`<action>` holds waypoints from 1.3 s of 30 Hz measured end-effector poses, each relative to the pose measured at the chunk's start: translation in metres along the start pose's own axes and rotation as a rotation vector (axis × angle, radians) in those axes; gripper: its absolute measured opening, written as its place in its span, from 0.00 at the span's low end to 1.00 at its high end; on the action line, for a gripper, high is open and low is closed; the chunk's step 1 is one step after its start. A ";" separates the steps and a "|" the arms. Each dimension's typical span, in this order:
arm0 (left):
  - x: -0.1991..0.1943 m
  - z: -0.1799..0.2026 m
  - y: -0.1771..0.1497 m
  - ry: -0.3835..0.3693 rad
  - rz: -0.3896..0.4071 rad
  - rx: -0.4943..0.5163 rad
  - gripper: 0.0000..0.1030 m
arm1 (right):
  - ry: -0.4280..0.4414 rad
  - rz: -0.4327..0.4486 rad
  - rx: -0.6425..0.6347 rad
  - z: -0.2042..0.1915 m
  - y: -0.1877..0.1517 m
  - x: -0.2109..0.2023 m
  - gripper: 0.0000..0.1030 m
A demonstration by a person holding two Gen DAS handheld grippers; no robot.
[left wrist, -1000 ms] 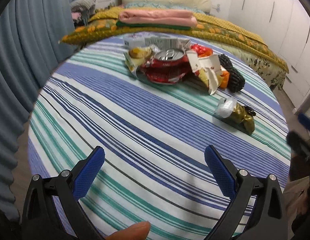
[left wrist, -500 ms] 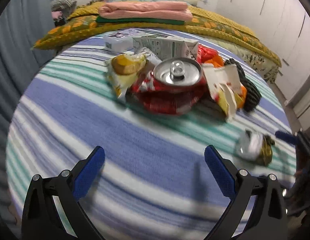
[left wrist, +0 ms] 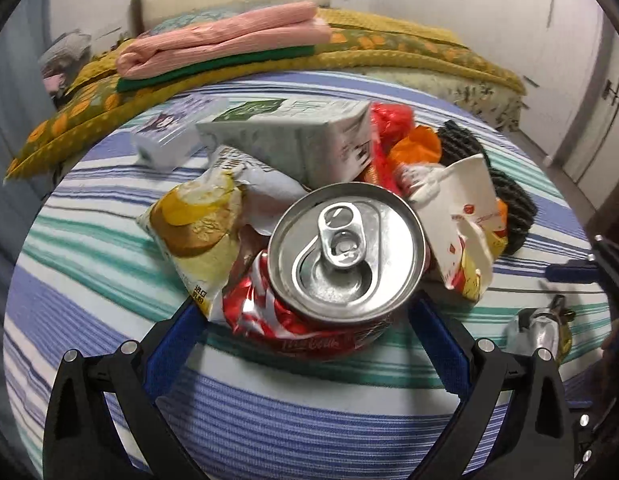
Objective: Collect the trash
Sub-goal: 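Reach the left tool to the red can while the right tool reaches the gold wrapper, then grasp the red can with the left tool while the right tool grasps the gold wrapper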
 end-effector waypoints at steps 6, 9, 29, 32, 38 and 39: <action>-0.009 0.005 -0.001 -0.051 0.030 -0.002 0.82 | 0.063 -0.002 0.045 -0.007 -0.004 -0.012 0.47; -0.017 0.009 -0.013 -0.073 0.017 0.004 0.57 | 0.058 -0.001 0.075 -0.007 -0.012 -0.023 0.47; -0.022 0.019 0.004 -0.076 0.067 0.044 0.93 | -0.024 -0.026 0.177 0.014 -0.039 -0.043 0.65; -0.032 0.041 -0.005 -0.191 0.059 0.090 0.92 | -0.009 -0.008 0.189 0.017 -0.039 -0.047 0.65; -0.067 0.066 -0.059 -0.328 -0.041 0.187 0.92 | 0.004 -0.024 0.192 0.020 -0.040 -0.050 0.65; -0.069 0.062 -0.056 -0.285 -0.022 0.178 0.92 | 0.002 -0.028 0.190 0.019 -0.040 -0.051 0.65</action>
Point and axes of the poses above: each gripper's, at about its wrist camera, not at the fingertips, and x roughly the way its jaws point, z to its right, y to its top, the point moved 9 cm from there along x, roughly the way its jaws point, and after that the axes turned 9 degrees about -x, right-handed, at the moved point
